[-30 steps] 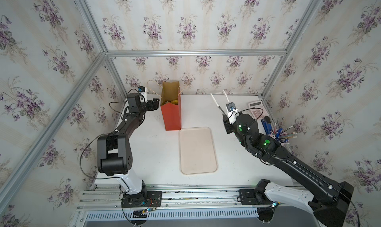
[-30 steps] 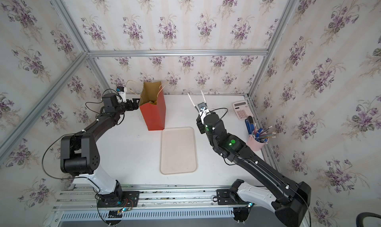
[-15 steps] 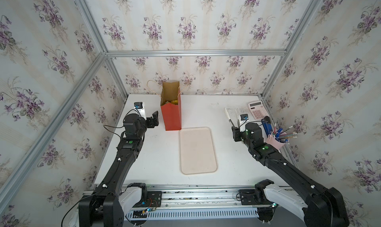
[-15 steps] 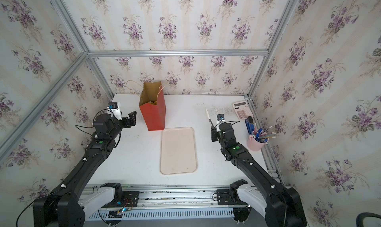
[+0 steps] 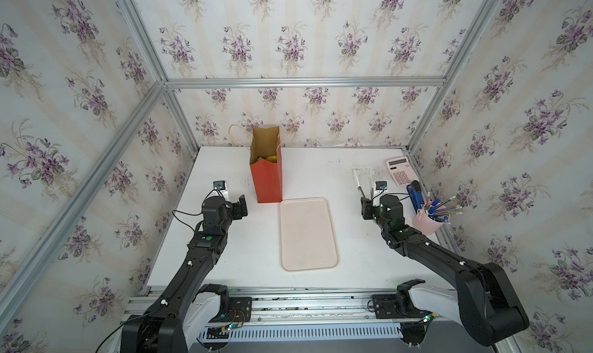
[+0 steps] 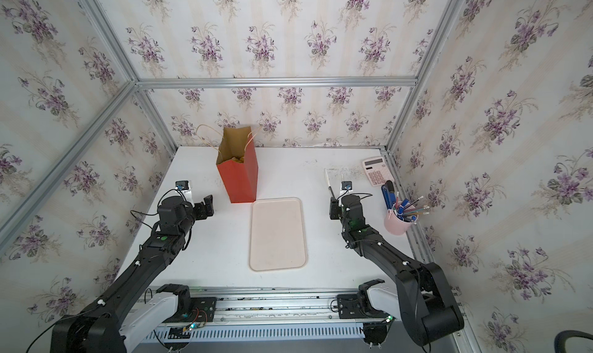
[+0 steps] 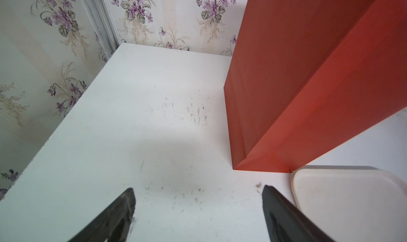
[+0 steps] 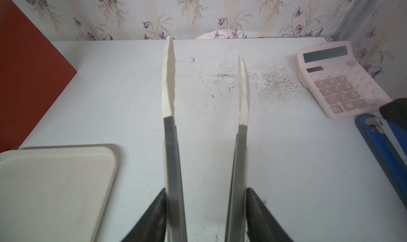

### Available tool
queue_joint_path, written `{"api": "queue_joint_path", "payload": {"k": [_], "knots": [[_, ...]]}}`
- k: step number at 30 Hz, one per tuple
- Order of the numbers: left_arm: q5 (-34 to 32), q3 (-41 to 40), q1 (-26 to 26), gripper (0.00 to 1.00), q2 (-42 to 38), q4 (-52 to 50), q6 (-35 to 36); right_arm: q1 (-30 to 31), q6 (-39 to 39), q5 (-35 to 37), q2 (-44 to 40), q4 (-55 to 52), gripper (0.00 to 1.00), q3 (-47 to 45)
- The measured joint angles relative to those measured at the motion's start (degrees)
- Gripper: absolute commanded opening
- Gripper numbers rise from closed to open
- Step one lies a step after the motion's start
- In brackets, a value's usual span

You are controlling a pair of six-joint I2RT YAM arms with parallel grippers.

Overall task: Pack bread into a paper bag
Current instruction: Place the clamp at the center of the board.

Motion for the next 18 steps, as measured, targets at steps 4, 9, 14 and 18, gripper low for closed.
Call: {"api": "queue_joint_path", "payload": {"k": [4, 9, 14, 18], "knots": [[-0.6, 0.0, 0.0, 0.91, 0.9, 0.3, 0.1, -0.9, 1.7, -0.7, 1.0, -5.0, 0.53, 4.7], [-0.5, 0.0, 0.0, 0.91, 2.3, 0.8, 0.1, -1.4, 4.3, -3.0, 1.6, -10.7, 0.53, 6.1], [-0.5, 0.0, 0.0, 0.91, 3.0, 1.0, 0.1, -1.4, 7.1, -5.4, 1.2, -15.7, 0.53, 5.5], [-0.2, 0.1, 0.0, 0.91, 3.6, 1.3, 0.0, -1.4, 8.7, -7.3, 0.9, -18.4, 0.53, 5.0]]}}
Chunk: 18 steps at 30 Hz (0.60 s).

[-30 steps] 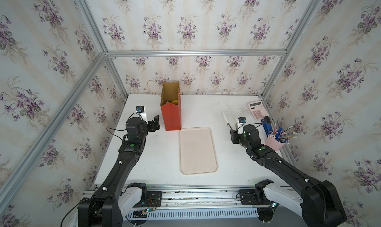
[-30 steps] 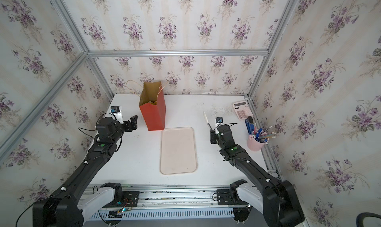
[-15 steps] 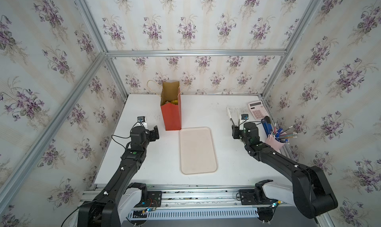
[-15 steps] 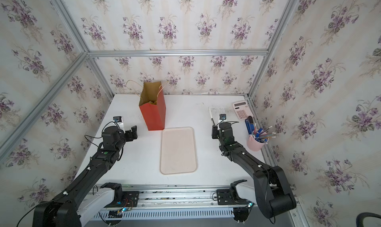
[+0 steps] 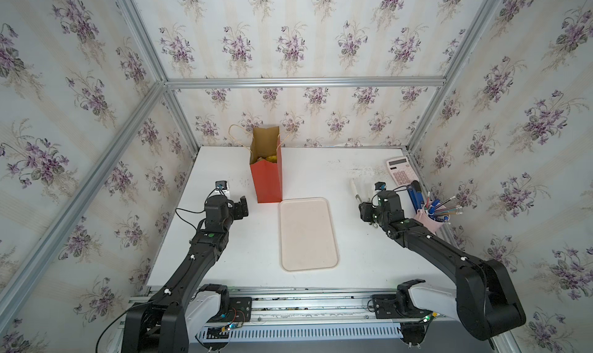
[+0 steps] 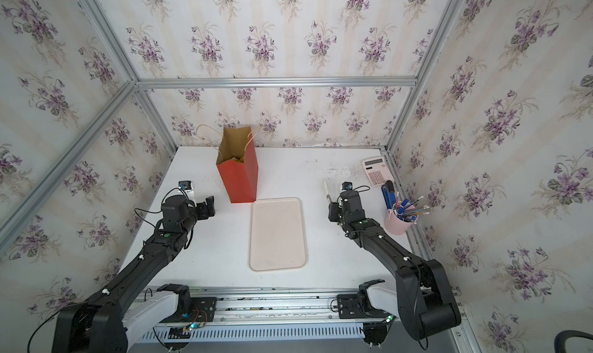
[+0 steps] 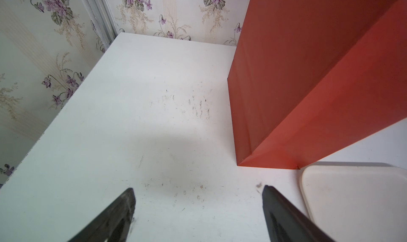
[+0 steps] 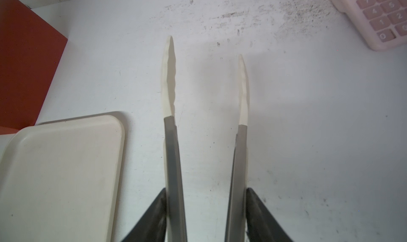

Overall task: Pack bread into a paper bag
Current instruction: Place the clamp at the center of the board.

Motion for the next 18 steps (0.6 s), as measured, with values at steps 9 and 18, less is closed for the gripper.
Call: {"api": "queue_joint_path", "payload": {"k": [9, 18], "knots": [[0.8, 0.1, 0.0, 0.91, -0.6, 0.4, -0.3, 0.0, 1.8, -1.0, 4.2, -5.2, 0.54, 2.6], [1.1, 0.1, 0.0, 0.91, -1.4, 0.4, -0.6, 0.0, 2.5, -0.7, 7.9, -9.6, 0.54, 5.2]]}}
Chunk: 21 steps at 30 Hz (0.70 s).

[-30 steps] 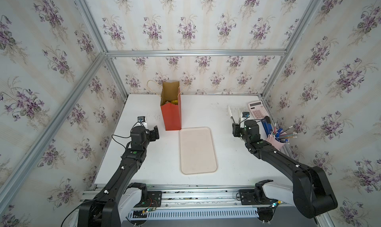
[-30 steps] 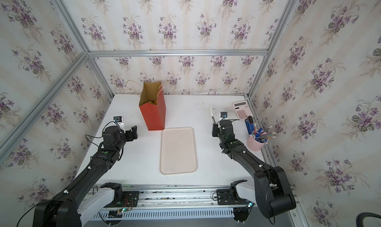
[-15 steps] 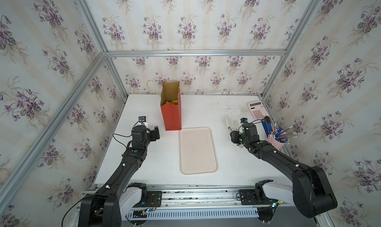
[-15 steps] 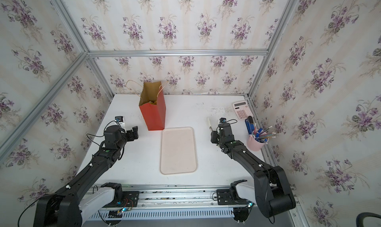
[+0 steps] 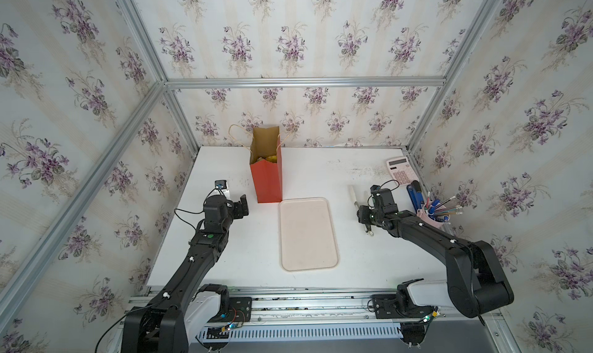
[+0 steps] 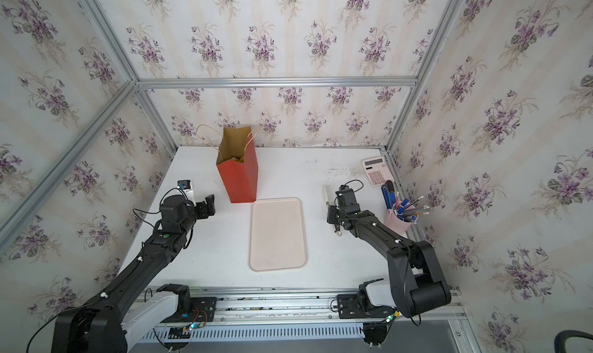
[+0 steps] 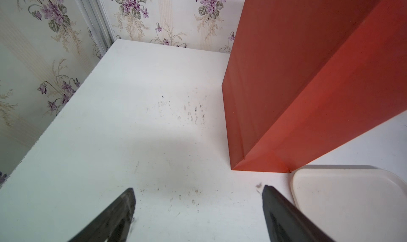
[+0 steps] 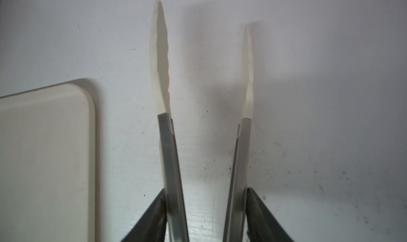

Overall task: Pack bread into a paper bag
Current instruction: Place the clamp at the center of the board.

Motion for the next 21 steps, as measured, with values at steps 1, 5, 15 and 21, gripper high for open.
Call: {"api": "queue_joint_path", "payload": {"k": [1, 5, 15, 21], "knots": [[0.0, 0.0, 0.0, 0.91, 0.1, 0.0, 0.0, 0.0, 0.0, 0.2, 0.0, -0.2, 0.54, 0.1], [0.2, 0.0, 0.0, 0.91, 1.0, 0.0, -0.4, 0.0, 0.0, 0.4, 1.7, -2.1, 0.55, 1.3], [0.1, 0.2, 0.0, 0.91, 2.2, 0.0, -0.6, 0.0, -2.5, 0.8, 7.9, -5.1, 0.57, 4.4], [0.1, 0.3, 0.0, 0.91, 2.6, 0.0, -0.6, 0.0, -4.0, 1.0, 10.2, -5.5, 0.59, 5.7]]}}
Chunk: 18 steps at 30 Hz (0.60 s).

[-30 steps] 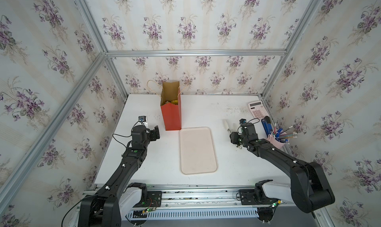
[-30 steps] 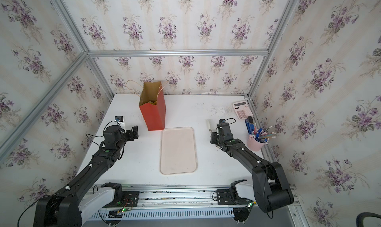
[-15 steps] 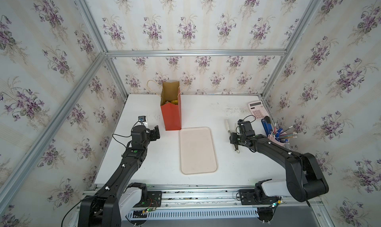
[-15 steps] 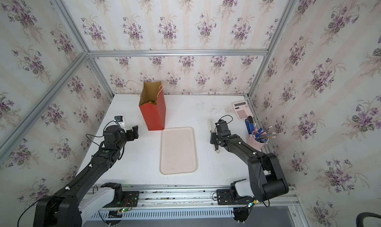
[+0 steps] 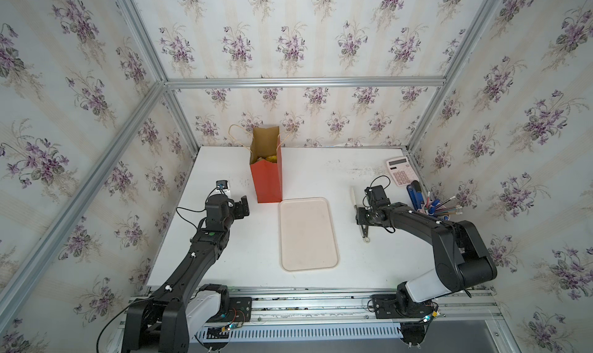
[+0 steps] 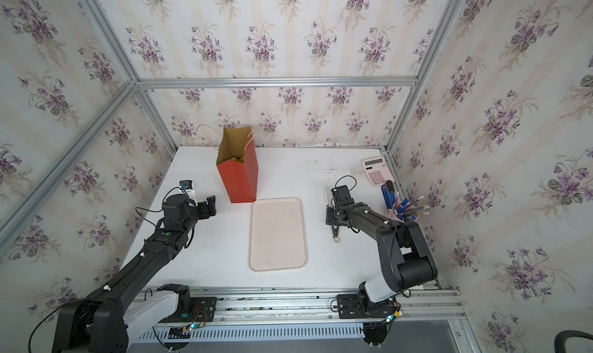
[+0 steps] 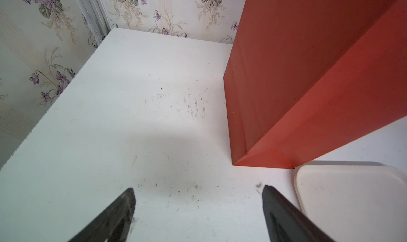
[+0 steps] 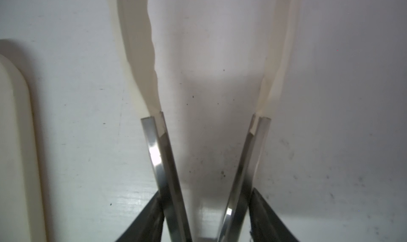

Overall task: Pack bread into a paper bag
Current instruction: Place the clamp at the center of the board.

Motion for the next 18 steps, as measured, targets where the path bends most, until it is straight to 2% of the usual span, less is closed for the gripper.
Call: {"api": "queue_joint_path", "payload": {"k": [6, 12, 18], "knots": [[-0.1, 0.2, 0.0, 0.91, 0.4, 0.0, 0.0, 0.0, -0.5, -0.2, 1.1, -0.2, 0.67, 0.5], [-0.2, 0.5, 0.0, 0.91, 1.2, 0.0, 0.0, 0.0, -0.5, -0.3, 1.0, -0.2, 0.89, 0.0], [-0.2, 0.7, 0.0, 0.91, 1.3, 0.0, 0.0, 0.0, -0.1, 0.7, -1.5, -1.5, 1.0, -1.1]]}}
